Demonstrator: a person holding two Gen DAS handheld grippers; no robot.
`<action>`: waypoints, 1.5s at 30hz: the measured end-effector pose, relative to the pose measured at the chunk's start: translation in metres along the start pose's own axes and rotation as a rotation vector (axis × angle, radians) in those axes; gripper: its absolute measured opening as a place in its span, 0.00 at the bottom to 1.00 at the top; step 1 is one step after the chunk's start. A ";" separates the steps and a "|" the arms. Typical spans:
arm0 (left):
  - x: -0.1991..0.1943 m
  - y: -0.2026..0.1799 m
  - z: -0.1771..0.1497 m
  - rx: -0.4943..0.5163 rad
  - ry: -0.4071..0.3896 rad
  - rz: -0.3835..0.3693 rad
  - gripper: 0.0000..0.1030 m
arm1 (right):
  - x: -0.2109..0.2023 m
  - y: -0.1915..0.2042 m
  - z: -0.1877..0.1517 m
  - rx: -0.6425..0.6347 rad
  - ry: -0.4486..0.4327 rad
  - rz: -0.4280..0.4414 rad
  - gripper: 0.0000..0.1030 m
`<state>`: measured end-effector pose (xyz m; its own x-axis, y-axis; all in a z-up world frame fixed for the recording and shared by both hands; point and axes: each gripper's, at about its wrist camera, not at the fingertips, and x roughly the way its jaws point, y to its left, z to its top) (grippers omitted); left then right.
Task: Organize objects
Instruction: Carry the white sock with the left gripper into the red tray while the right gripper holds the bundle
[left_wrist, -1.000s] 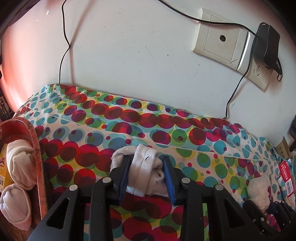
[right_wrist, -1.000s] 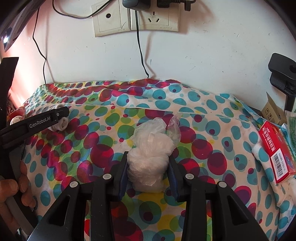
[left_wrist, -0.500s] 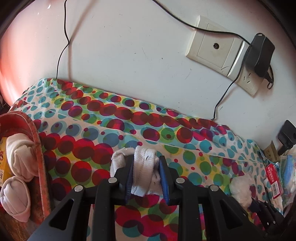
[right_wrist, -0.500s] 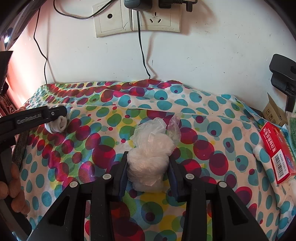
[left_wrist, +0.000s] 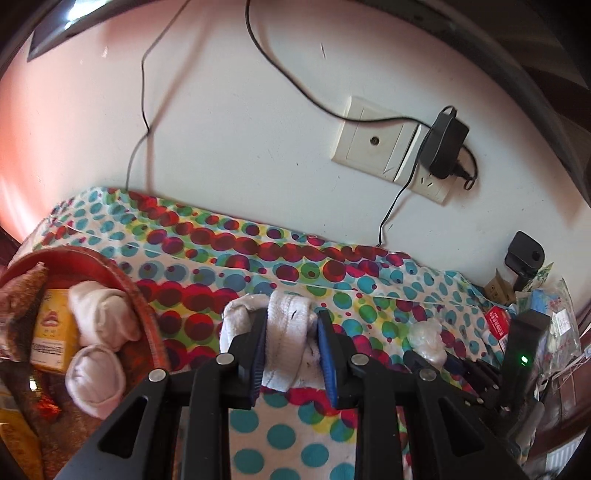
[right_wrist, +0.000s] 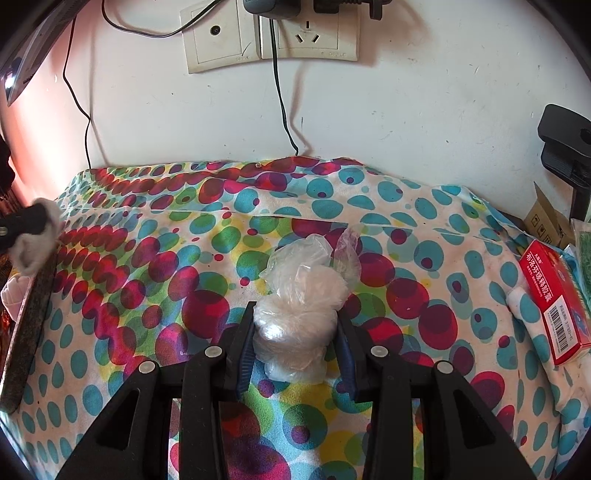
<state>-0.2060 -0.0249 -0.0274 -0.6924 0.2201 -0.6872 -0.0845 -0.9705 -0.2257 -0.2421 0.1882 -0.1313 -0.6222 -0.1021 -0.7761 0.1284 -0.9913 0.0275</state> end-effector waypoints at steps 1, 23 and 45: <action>-0.009 0.003 0.000 0.000 -0.007 0.002 0.25 | 0.000 0.000 0.000 -0.001 0.000 -0.001 0.35; -0.074 0.135 -0.053 -0.058 0.106 0.262 0.25 | 0.002 0.003 0.004 -0.011 0.005 -0.013 0.36; -0.050 0.143 -0.081 -0.010 0.176 0.302 0.31 | 0.007 0.006 0.005 -0.038 0.005 -0.048 0.36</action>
<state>-0.1252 -0.1666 -0.0813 -0.5511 -0.0627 -0.8321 0.1134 -0.9935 -0.0003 -0.2492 0.1808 -0.1332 -0.6244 -0.0536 -0.7793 0.1278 -0.9912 -0.0342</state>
